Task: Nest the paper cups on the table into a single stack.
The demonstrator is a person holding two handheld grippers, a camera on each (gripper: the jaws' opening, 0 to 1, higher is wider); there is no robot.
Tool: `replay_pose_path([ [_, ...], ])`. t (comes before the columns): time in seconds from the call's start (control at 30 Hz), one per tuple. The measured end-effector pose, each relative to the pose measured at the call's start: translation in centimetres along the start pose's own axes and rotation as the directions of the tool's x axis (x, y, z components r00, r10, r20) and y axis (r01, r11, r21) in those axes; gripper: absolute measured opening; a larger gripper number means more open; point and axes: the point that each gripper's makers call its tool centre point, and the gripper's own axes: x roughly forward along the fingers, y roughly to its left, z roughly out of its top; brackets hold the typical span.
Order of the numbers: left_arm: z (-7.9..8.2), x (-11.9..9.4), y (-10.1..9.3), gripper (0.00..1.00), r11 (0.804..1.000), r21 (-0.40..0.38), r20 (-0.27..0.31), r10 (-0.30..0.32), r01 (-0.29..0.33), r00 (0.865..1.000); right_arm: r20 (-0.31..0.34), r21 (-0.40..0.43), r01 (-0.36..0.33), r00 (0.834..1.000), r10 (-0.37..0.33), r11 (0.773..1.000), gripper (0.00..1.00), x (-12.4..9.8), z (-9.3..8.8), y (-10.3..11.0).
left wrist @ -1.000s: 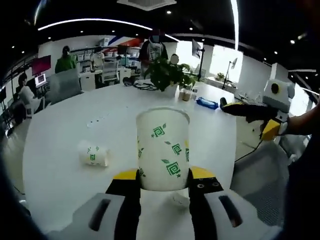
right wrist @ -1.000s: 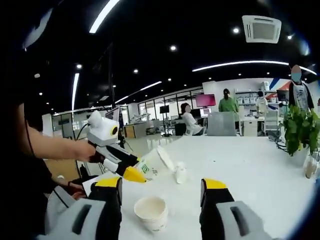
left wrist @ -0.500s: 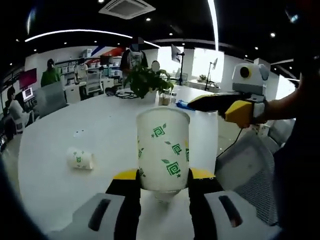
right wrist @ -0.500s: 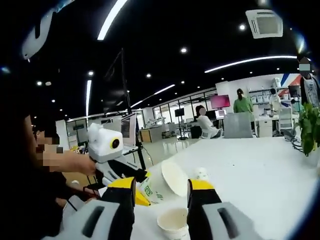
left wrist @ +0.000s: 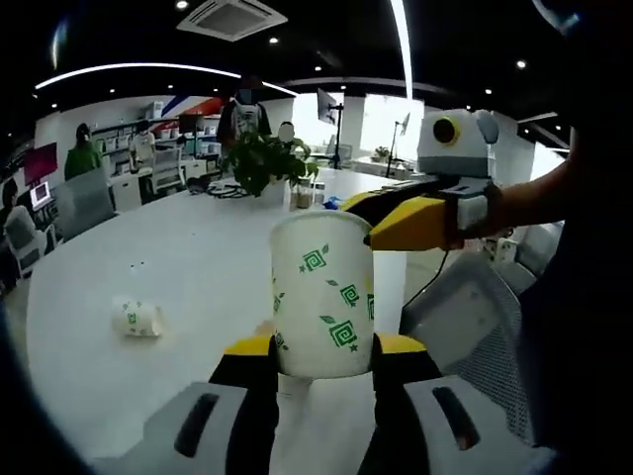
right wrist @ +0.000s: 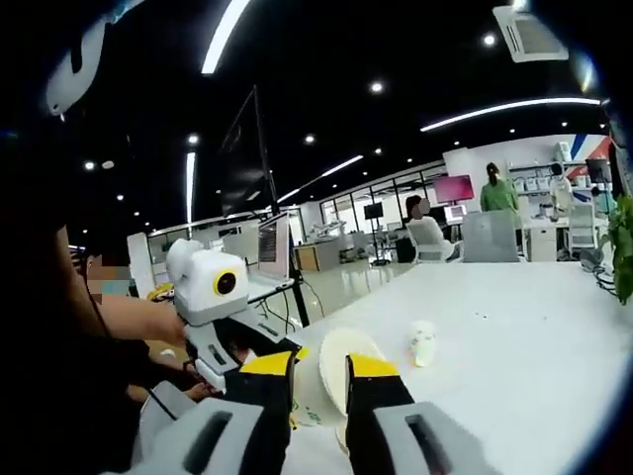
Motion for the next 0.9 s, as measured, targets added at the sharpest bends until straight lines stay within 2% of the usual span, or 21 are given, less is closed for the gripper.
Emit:
replay_pose_path([
  [0.23, -0.5, 0.0, -0.4, 0.35, 1.000, 0.017, -0.014, -0.010, 0.010, 1.000, -0.011, -0.012, -0.017, 1.000, 0.017, 1.000, 0.03, 0.3, -0.2, 0.7],
  [0.6, -0.9, -0.1, -1.2, 0.35, 0.999, 0.025, -0.027, -0.032, 0.032, 0.999, -0.035, 0.004, -0.062, 0.997, 0.062, 0.998, 0.00, 0.3, -0.2, 1.7],
  [0.7, -1.0, -0.1, -1.2, 0.36, 0.999, 0.033, -0.030, -0.035, 0.036, 0.999, -0.039, -0.007, -0.065, 0.997, 0.065, 0.998, 0.00, 0.3, -0.3, 2.0],
  [0.8, -1.4, -0.2, -0.8, 0.35, 0.999, 0.037, -0.056, -0.025, 0.027, 0.998, -0.047, -0.035, -0.061, 0.997, 0.059, 0.998, 0.00, 0.4, -0.3, 2.0],
  [0.9, -1.8, -0.4, -0.5, 0.40, 0.999, 0.039, -0.067, -0.018, 0.021, 0.998, -0.049, -0.057, -0.052, 0.998, 0.049, 0.997, 0.00, 0.4, -0.2, 1.7],
])
